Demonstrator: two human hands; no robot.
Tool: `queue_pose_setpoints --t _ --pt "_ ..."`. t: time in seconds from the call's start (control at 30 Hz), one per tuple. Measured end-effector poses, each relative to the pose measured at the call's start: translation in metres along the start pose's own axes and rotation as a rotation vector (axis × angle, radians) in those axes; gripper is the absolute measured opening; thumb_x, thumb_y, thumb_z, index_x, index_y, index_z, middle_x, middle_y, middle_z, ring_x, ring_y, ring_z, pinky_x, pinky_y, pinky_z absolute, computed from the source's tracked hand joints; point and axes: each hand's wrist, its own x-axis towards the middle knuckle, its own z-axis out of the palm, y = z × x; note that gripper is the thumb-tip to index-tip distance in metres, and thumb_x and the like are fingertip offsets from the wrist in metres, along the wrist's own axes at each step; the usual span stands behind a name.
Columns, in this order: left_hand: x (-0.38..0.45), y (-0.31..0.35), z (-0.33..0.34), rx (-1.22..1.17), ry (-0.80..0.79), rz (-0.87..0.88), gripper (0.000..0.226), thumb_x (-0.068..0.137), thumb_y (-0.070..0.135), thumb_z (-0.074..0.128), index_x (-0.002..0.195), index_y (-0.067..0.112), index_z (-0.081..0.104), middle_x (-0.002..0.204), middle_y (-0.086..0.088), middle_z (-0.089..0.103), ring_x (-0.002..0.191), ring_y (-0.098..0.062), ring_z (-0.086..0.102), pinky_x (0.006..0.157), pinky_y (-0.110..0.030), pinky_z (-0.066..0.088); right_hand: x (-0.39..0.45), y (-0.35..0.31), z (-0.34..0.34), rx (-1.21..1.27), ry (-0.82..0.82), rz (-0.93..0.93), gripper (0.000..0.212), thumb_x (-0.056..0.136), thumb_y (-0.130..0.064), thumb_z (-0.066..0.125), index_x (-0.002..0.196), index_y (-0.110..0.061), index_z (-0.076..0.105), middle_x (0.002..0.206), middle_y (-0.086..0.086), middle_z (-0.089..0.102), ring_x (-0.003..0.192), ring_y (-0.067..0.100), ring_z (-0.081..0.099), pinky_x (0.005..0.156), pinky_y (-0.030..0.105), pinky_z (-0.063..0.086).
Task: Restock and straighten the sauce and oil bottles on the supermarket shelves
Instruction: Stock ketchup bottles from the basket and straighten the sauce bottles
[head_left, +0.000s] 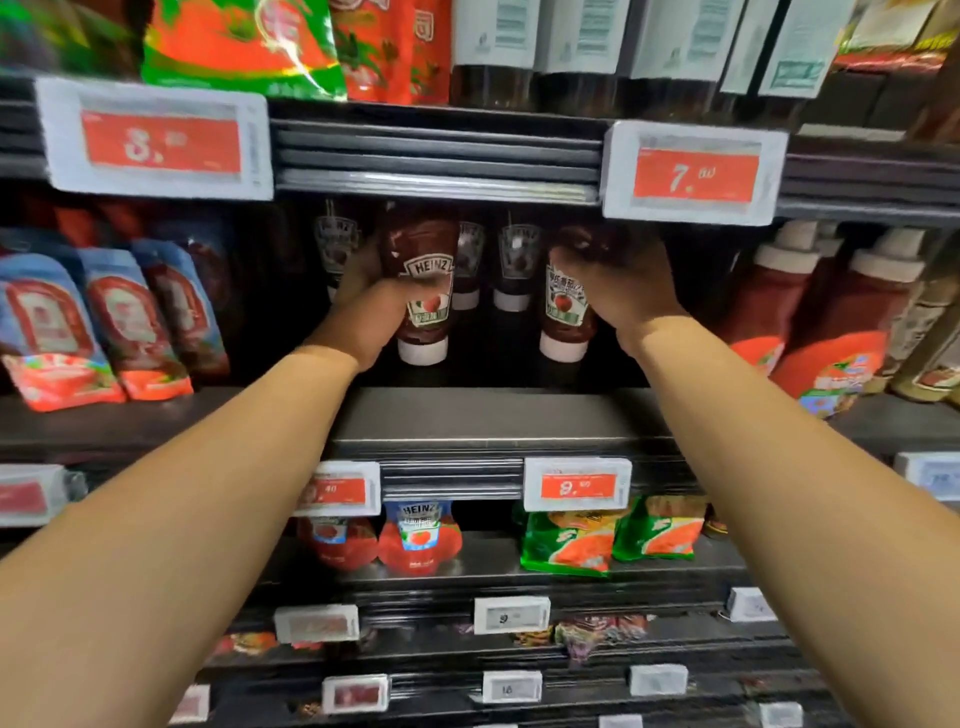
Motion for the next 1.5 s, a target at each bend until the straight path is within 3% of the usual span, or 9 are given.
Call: queue_pose_setpoints --t 0.3,0.47,0.67,0.8,0.9,1.0,1.23,1.33,1.5 --pt "0.012 -0.027 -0.007 -0.008 -0.102 0.081 0.051 0.076 0.013 0.080 0.121 0.030 0.063 0.113 0.002 0.075 0.112 -0.020 0.069 0.092 -0.032 0.055 0.043 0.040 0.028 0.002 0.260 0.006 0.056 0.091 -0.030 0.074 0.139 -0.008 0.054 0.131 0.010 0.065 0.120 0.024 0.063 0.105 0.041 0.050" --pt "0.016 -0.033 -0.009 0.006 -0.066 0.079 0.080 0.070 0.032 0.085 0.140 0.016 0.049 0.126 -0.001 0.070 0.118 -0.017 0.067 0.100 -0.038 0.052 0.067 0.049 0.034 -0.052 0.249 0.058 0.051 0.094 -0.035 0.070 0.135 -0.007 0.059 0.130 0.012 0.067 0.120 0.027 0.064 0.104 0.042 0.050" --pt "0.015 -0.032 -0.013 0.073 0.018 0.074 0.068 0.068 0.040 0.087 0.128 0.027 0.059 0.119 0.008 0.074 0.113 -0.012 0.069 0.100 -0.041 0.053 0.064 0.044 0.032 -0.280 0.205 0.096 0.060 0.095 -0.042 0.065 0.144 -0.010 0.051 0.143 0.011 0.058 0.133 0.025 0.055 0.112 0.038 0.042" --pt "0.013 -0.027 -0.018 0.119 0.080 0.057 0.059 0.065 0.038 0.090 0.119 0.024 0.068 0.111 0.007 0.077 0.105 -0.013 0.072 0.097 -0.042 0.056 0.016 0.029 0.029 -0.423 0.363 -0.201 0.047 0.081 -0.021 0.060 0.124 -0.003 0.061 0.127 0.015 0.065 0.121 0.030 0.061 0.106 0.031 0.045" --pt "0.010 -0.023 -0.023 0.100 0.099 0.024 0.051 0.066 0.027 0.090 0.113 0.022 0.072 0.106 0.003 0.078 0.101 -0.015 0.074 0.091 -0.035 0.058 -0.009 -0.002 0.063 -0.386 0.000 -0.334 0.028 0.081 -0.019 0.065 0.107 -0.008 0.066 0.106 0.009 0.072 0.101 0.026 0.069 0.094 0.038 0.054" --pt "0.004 -0.015 -0.028 0.137 0.079 0.033 0.043 0.074 0.013 0.084 0.115 0.019 0.071 0.103 0.003 0.078 0.098 -0.013 0.074 0.082 -0.024 0.058 -0.030 -0.023 0.101 -0.300 -0.414 -0.204 0.041 0.087 -0.038 0.074 0.121 -0.020 0.061 0.112 -0.002 0.072 0.102 0.016 0.070 0.092 0.040 0.057" --pt "-0.006 0.003 -0.073 0.545 0.124 0.050 0.060 0.079 0.018 0.086 0.131 0.012 0.058 0.118 -0.001 0.072 0.109 -0.016 0.069 0.098 -0.039 0.055 -0.040 -0.030 0.157 -0.149 -0.498 -0.083 0.048 0.086 -0.037 0.078 0.129 -0.026 0.061 0.117 -0.004 0.072 0.106 0.015 0.070 0.087 0.043 0.061" --pt "-0.014 -0.001 -0.081 0.797 0.214 0.019 0.077 0.071 0.025 0.090 0.137 0.016 0.051 0.124 -0.003 0.069 0.115 -0.023 0.065 0.090 -0.023 0.046 -0.042 -0.035 0.185 -0.099 -0.453 -0.039 0.042 0.083 -0.032 0.081 0.120 -0.026 0.062 0.112 -0.003 0.073 0.101 0.016 0.072 0.081 0.041 0.063" --pt "-0.010 -0.013 -0.084 0.802 0.309 -0.019 0.074 0.075 0.019 0.087 0.140 0.012 0.051 0.130 -0.009 0.067 0.121 -0.027 0.061 0.085 -0.014 0.035 -0.036 -0.029 0.211 -0.103 -0.414 -0.052 0.038 0.084 -0.031 0.081 0.115 -0.021 0.061 0.115 0.003 0.073 0.106 0.022 0.070 0.088 0.047 0.060"
